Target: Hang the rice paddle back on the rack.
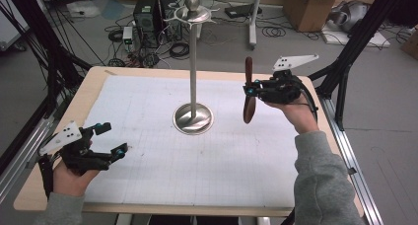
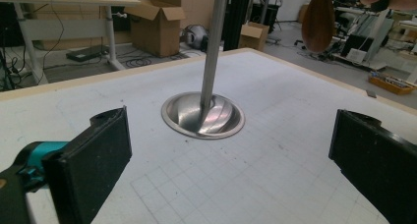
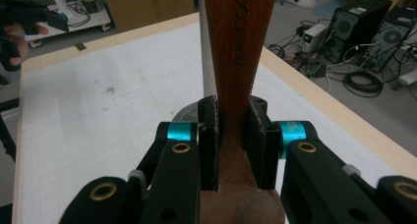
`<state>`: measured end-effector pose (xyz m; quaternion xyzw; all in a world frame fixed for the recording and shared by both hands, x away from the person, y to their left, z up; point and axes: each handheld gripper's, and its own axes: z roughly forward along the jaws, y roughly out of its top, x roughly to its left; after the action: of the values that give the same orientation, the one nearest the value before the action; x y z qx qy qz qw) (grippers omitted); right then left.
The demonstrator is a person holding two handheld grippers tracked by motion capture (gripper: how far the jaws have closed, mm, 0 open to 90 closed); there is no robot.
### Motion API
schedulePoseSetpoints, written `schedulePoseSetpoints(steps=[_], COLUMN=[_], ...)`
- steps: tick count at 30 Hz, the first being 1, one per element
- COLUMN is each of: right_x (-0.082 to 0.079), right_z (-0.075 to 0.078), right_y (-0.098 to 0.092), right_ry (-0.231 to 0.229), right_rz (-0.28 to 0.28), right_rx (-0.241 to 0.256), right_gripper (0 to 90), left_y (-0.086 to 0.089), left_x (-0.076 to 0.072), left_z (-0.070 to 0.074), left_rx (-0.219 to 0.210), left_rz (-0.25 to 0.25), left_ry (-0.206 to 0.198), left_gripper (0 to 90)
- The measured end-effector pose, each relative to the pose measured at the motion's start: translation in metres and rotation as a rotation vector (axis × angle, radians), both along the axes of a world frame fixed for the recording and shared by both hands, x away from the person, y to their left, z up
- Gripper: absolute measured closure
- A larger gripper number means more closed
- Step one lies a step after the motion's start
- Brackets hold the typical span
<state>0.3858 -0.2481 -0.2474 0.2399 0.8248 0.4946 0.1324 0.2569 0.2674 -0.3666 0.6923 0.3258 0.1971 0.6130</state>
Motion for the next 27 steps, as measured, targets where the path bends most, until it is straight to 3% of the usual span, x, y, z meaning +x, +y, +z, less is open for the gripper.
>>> schedulePoseSetpoints(steps=[13,27], right_x=[0.009,0.015], right_z=[0.020,0.046], right_y=[0.007,0.019], right_ry=[-0.010,-0.047], right_rz=[-0.012,-0.022], right_rx=[0.008,0.052], right_gripper=[77.4,77.4], left_y=[0.004,0.006], left_x=[0.003,0.002], left_z=[0.002,-0.002], left_rx=[-0.007,-0.004], left_rz=[0.015,0.019], left_ry=[-0.001,0.009], left_gripper=[2.8,2.8])
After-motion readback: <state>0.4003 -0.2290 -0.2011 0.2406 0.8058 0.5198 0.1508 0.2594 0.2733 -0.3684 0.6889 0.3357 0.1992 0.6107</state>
